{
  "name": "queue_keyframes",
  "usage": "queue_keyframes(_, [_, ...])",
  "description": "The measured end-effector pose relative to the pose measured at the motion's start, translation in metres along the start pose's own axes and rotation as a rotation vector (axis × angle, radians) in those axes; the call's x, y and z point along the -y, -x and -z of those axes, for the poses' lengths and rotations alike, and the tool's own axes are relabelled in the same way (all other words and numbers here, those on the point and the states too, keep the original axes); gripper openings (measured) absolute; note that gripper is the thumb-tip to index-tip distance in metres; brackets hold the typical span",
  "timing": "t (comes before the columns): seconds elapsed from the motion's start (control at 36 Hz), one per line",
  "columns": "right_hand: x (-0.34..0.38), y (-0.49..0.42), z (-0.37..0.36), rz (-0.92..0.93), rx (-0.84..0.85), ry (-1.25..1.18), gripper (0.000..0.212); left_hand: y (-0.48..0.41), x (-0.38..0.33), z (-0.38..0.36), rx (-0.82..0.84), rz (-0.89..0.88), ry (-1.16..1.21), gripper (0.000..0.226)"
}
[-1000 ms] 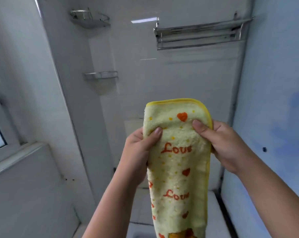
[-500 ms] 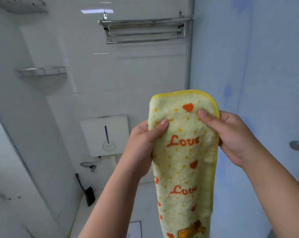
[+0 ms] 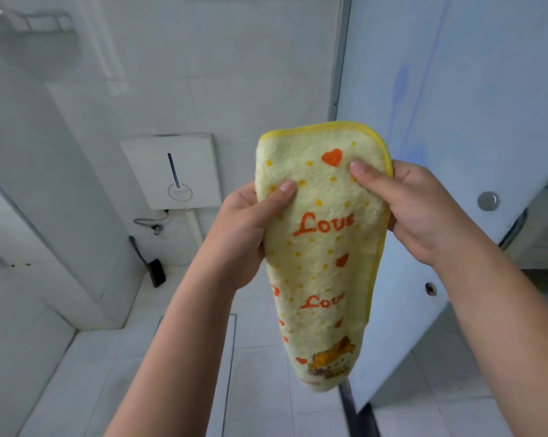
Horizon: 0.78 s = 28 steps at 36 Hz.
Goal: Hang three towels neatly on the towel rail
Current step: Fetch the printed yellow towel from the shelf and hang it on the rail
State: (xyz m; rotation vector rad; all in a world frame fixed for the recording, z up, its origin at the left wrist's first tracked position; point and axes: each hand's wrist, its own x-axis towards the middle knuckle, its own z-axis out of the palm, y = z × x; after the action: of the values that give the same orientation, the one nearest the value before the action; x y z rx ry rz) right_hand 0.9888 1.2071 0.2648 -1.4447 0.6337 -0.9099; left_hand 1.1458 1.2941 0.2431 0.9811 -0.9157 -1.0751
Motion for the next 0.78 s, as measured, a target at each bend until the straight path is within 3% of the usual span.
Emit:
queue_keyframes(0.47, [-0.054, 0.027, 0.046, -0.096, -0.122, -0.032, 0.017, -0.020, 0.061, -0.015, 0.183, 0.264, -0.021, 0.018])
queue_keyframes(0.78, [-0.054, 0.035, 0.100, -0.109, -0.104, -0.017, 0.021, -0.044, 0.084, -0.059, 0.233, 0.307, -0.030, 0.016])
